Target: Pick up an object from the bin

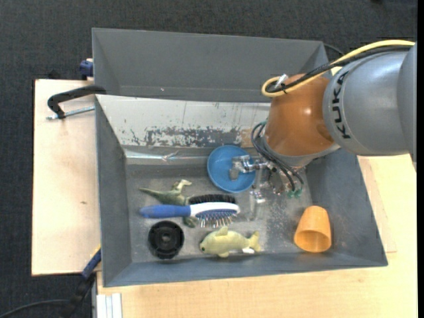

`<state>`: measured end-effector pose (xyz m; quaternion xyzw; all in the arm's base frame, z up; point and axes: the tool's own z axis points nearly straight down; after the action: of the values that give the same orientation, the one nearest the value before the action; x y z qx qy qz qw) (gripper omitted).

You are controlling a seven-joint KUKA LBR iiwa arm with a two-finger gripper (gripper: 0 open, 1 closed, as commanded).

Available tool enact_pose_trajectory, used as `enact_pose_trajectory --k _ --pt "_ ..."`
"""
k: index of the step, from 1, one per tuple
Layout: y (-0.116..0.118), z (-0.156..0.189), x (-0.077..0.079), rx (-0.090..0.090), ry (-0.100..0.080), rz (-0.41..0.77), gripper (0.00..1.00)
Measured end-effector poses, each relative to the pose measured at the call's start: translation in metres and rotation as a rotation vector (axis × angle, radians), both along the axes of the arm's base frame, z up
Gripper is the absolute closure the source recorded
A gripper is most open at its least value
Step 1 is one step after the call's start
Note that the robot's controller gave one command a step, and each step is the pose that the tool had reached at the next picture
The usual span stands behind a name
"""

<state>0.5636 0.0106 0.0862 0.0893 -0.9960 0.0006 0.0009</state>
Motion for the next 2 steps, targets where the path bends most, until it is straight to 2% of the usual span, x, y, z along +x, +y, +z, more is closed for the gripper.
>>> enact_pose_trajectory --k 1,2 --pt "0.002 0.002 0.001 0.003 -0.004 -0.001 1.00" --pt "-0.021 0.114 -0.006 0.001 -0.016 0.009 1.00"
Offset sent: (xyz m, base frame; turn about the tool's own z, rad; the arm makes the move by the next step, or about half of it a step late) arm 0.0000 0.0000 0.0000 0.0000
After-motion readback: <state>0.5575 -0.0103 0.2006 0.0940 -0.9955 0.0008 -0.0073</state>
